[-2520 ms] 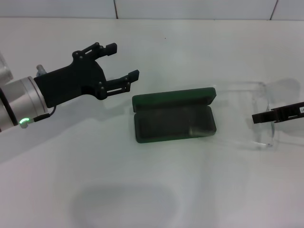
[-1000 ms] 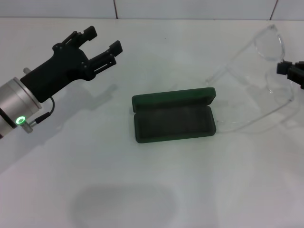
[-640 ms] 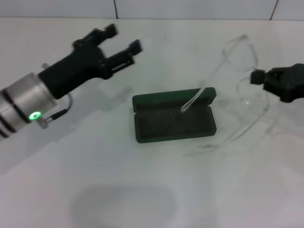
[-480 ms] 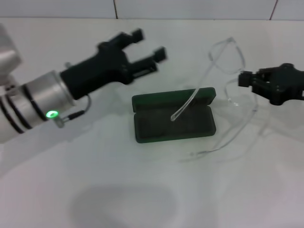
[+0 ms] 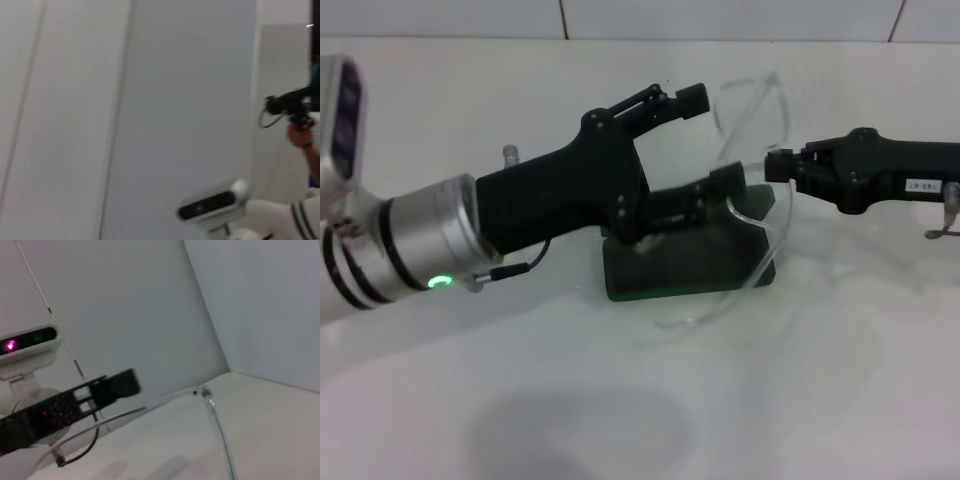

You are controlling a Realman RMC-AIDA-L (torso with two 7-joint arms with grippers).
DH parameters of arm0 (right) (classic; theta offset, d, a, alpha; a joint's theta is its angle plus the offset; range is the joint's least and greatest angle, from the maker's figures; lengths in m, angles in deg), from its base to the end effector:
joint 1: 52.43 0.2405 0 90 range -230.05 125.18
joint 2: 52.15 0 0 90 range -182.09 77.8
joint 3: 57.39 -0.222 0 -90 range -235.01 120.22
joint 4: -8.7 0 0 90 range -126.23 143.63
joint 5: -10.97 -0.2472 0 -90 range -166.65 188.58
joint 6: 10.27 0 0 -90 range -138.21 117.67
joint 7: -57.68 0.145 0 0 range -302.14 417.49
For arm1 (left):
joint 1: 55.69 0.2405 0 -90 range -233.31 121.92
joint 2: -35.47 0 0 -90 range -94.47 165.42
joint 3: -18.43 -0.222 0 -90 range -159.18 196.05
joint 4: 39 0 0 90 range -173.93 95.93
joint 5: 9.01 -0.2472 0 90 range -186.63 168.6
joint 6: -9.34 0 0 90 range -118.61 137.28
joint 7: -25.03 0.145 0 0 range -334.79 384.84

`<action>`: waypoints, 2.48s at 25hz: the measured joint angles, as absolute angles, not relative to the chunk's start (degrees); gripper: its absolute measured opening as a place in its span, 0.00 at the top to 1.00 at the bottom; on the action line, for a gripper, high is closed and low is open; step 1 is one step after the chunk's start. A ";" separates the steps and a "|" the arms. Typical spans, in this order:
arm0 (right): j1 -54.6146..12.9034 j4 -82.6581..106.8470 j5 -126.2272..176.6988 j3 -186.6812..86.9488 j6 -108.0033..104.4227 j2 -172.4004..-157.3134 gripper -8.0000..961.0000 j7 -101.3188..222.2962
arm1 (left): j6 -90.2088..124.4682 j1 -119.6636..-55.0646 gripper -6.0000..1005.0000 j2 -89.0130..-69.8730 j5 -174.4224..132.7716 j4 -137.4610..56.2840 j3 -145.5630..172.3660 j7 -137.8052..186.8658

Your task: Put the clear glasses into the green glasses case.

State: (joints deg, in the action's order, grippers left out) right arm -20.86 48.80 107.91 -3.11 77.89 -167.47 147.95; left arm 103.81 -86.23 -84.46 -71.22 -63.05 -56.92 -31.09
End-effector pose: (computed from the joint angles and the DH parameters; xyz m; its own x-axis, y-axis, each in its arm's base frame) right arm 0.2099 0.3694 0.0313 0.7241 -0.3642 -0.5857 -0.4721 -0.8808 -0.0361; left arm -0.1760 0.3185 -0.0367 0.5275 0.0420 0.8485 0.2031 -0.9761 -0.0779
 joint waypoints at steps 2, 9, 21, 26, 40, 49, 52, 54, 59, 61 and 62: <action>-20.20 48.78 108.15 -3.07 78.10 -167.45 0.94 149.09 | 105.75 -85.98 0.14 -84.55 -71.26 -62.71 -56.97 -28.46; -18.55 48.64 109.84 -3.05 78.80 -167.16 0.94 152.00 | 107.84 -86.25 0.14 -84.84 -69.75 -60.77 -57.11 -22.96; -13.78 46.52 111.37 -3.08 82.52 -166.55 0.94 157.07 | 106.79 -90.24 0.15 -84.37 -73.20 -60.93 -64.53 -21.63; -12.67 46.49 111.17 -3.13 85.57 -166.56 0.94 158.11 | 106.21 -90.01 0.15 -84.37 -73.05 -60.77 -64.19 -21.18; -12.70 46.47 110.65 -3.90 87.29 -166.52 0.94 158.74 | 105.61 -89.58 0.15 -84.32 -72.74 -60.79 -64.03 -21.34; -15.65 46.68 110.53 -14.12 85.17 -166.98 0.94 156.47 | 112.50 -84.65 0.15 -82.60 -66.60 -62.46 -61.78 -21.16; -16.04 46.41 109.91 -16.17 85.41 -166.99 0.94 155.61 | 113.98 -82.41 0.15 -81.51 -66.77 -62.34 -58.48 -21.49; -16.64 46.61 108.12 -16.47 86.05 -166.99 0.94 155.10 | 114.30 -80.99 0.15 -80.69 -66.84 -62.15 -56.83 -21.57; -17.31 46.77 102.41 -16.53 88.03 -166.64 0.94 153.62 | 113.22 -78.19 0.15 -79.31 -67.37 -61.93 -54.99 -21.33; -17.32 46.57 100.21 -16.54 88.26 -166.67 0.94 152.80 | 111.56 -78.06 0.15 -79.20 -69.44 -61.88 -55.03 -21.46; -17.33 46.48 98.91 -16.47 88.28 -166.87 0.94 152.08 | 110.99 -78.17 0.15 -79.25 -70.44 -61.88 -55.02 -21.57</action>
